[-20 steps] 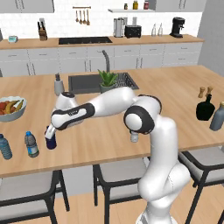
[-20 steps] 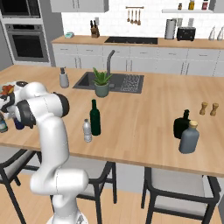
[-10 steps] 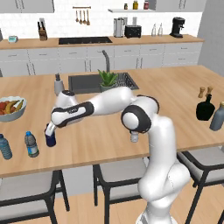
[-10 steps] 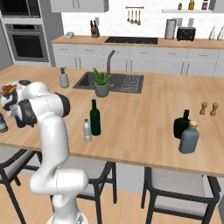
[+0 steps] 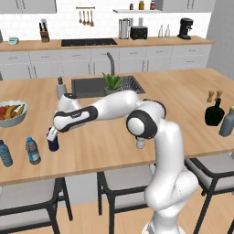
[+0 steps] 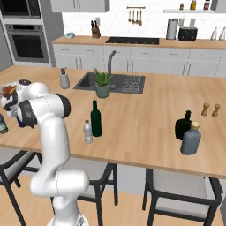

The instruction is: Move the plastic bottles in the middle to the plastics group, and the glass bottles in the middle to the glass group.

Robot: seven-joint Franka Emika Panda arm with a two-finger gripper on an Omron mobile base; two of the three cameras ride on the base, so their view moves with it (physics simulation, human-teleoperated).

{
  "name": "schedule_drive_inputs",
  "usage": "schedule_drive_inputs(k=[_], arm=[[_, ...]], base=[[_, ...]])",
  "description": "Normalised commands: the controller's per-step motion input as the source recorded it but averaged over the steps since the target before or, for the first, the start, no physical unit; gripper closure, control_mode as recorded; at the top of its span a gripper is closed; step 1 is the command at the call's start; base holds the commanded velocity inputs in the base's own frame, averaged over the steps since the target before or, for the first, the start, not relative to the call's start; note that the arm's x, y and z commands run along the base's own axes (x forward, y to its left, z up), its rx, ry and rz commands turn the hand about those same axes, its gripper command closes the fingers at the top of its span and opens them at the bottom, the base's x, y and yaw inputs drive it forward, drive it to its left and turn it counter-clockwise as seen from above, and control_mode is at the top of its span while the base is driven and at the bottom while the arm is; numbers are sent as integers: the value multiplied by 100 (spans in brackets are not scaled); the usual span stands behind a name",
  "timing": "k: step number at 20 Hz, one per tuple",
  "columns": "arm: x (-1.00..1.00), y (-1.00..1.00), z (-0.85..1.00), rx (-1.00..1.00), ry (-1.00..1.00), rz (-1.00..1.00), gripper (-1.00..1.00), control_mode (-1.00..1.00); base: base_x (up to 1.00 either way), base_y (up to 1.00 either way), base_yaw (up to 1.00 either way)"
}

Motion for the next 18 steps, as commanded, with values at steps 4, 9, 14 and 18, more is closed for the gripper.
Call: schedule_drive_inputs(k=[4, 9, 14, 18], arm=[[0, 0, 0, 0, -3, 0, -100, -100], [-1, 0, 19, 0, -3, 0, -100, -100], [-28, -11, 54, 0, -3, -2, -100, -100], [-42, -28, 48, 0, -1, -6, -100, -100]], base=[[0, 0, 0], [0, 0, 0], [0, 0, 0], [0, 0, 0]])
